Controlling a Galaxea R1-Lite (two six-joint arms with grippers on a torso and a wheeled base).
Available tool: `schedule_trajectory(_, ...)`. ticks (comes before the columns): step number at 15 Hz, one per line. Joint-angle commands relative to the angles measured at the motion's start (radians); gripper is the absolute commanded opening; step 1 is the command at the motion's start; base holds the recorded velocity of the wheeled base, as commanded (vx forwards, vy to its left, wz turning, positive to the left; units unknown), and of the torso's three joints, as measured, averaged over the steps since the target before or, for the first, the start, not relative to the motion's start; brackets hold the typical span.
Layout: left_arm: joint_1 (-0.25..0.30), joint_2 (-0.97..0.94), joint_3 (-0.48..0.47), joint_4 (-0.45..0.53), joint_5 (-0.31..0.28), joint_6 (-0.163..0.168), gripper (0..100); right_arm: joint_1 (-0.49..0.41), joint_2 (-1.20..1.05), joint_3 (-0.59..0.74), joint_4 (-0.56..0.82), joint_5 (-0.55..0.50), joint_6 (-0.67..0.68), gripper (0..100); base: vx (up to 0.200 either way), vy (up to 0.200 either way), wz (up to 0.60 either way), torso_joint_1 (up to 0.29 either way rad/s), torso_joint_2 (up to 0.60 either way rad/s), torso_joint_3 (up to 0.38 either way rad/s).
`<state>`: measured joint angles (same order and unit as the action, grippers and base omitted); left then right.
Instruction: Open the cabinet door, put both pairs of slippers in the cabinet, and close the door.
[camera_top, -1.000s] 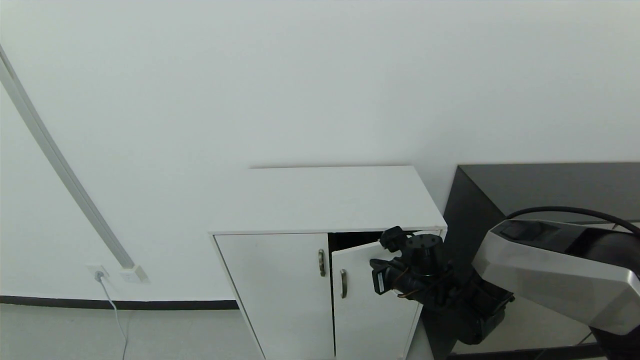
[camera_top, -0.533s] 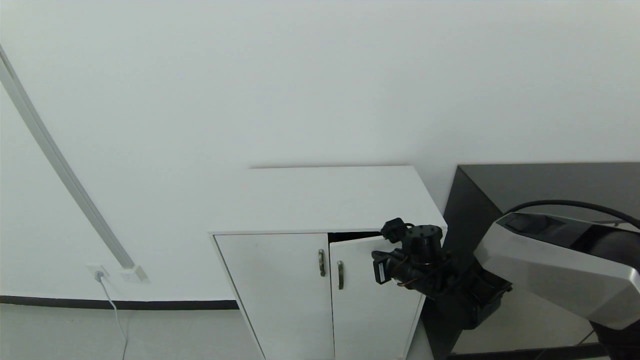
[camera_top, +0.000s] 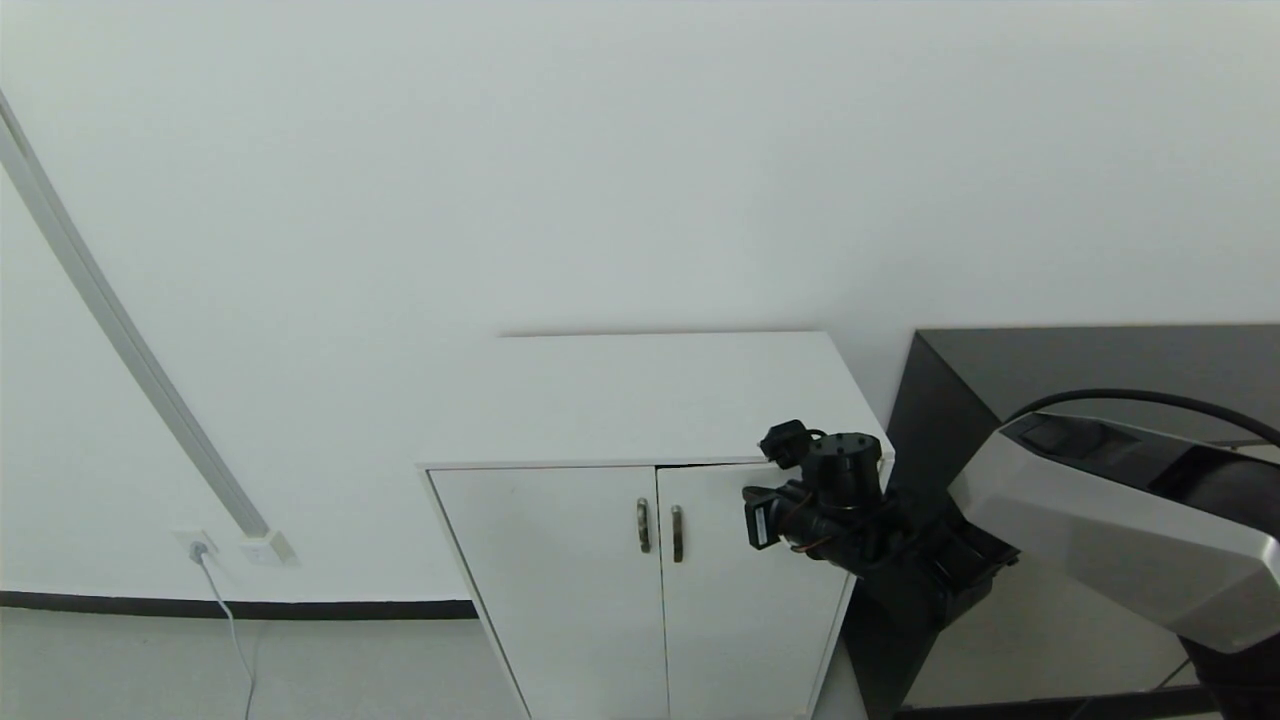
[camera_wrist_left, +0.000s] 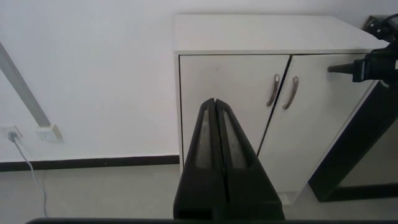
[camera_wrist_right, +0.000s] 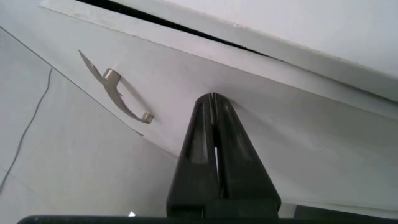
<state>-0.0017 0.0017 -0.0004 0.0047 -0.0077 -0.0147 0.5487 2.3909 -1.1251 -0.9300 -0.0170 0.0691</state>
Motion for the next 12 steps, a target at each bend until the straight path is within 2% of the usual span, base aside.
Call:
schedule_trajectory(1,0.0,0.0,-0.001,0.001,0.0,-0.001,0,-0.001,0.002,-0.009,-0.001,0.0,0.0,0,0.0,0.0,0.0,0.0,0.0,0.0)
schedule_trajectory(12,0.0,0.0,0.0,0.0,0.0,-0.001,0,-0.003,0.017,-0.035,0.0,0.002,0.0,0,0.0,0.0,0.0,0.0,0.0,0.0)
